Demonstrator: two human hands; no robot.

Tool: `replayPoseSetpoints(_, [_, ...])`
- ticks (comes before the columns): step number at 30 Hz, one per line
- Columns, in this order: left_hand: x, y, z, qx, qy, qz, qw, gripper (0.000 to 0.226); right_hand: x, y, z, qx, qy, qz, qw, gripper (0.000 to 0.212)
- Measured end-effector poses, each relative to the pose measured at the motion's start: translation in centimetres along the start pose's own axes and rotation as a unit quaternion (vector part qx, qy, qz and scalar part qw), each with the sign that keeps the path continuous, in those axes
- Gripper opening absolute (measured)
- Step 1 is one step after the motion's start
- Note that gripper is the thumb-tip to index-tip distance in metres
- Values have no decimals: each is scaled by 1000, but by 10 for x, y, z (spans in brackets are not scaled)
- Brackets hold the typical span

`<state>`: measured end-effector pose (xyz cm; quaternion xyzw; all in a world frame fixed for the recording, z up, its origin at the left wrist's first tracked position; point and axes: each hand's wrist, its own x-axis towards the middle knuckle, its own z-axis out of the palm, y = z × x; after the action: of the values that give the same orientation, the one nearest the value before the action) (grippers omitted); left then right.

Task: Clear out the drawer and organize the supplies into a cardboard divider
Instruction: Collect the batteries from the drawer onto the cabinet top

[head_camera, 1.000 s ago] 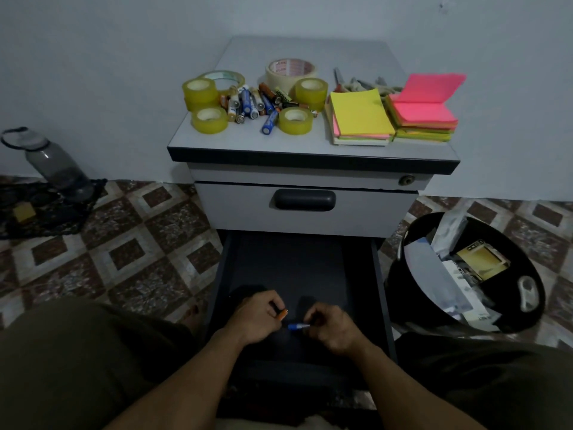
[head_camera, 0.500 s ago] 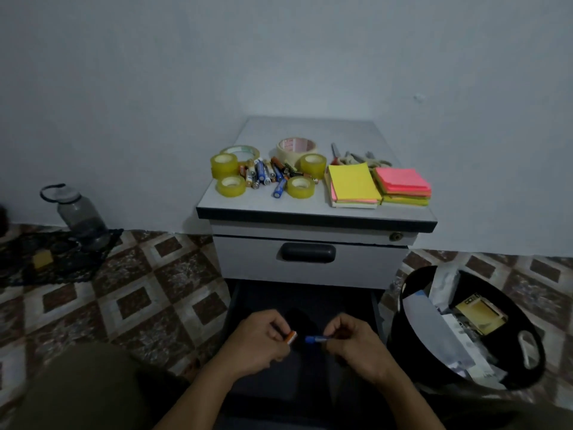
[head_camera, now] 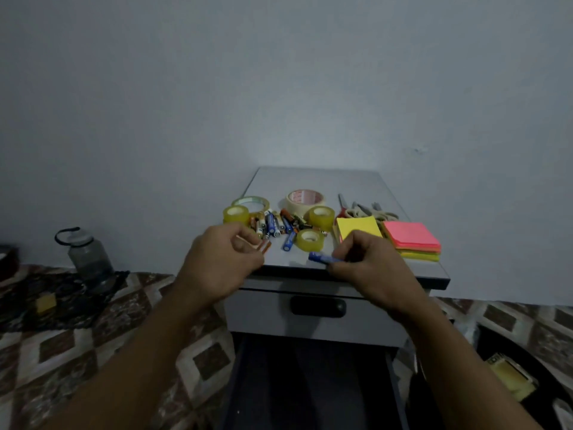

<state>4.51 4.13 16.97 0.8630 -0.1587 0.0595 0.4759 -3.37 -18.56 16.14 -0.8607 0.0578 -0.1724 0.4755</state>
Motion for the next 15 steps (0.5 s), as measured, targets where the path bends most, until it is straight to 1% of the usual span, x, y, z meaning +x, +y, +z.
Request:
replayPoseSetpoints(4, [58,14,0,71,11,13,997,11,56,-14,-1,-68,60,-2,996,14])
replayPoseSetpoints(6, [85,14,6,108,5,15,994,12,77,-16,3,-105,69,2,992,14])
replayPoseSetpoints(9, [119,10,18,147,-5,16,989,11,101,-11,14,-152,70,17,986,20])
replayPoseSetpoints(12, [141,8,28,175,-23,22,984,9,115,-2,28,-182,89,36,979,18])
replayPoseSetpoints(15, [157,5,37,183,-41,23,982,10,119,0,40,-204,108,24,973,16])
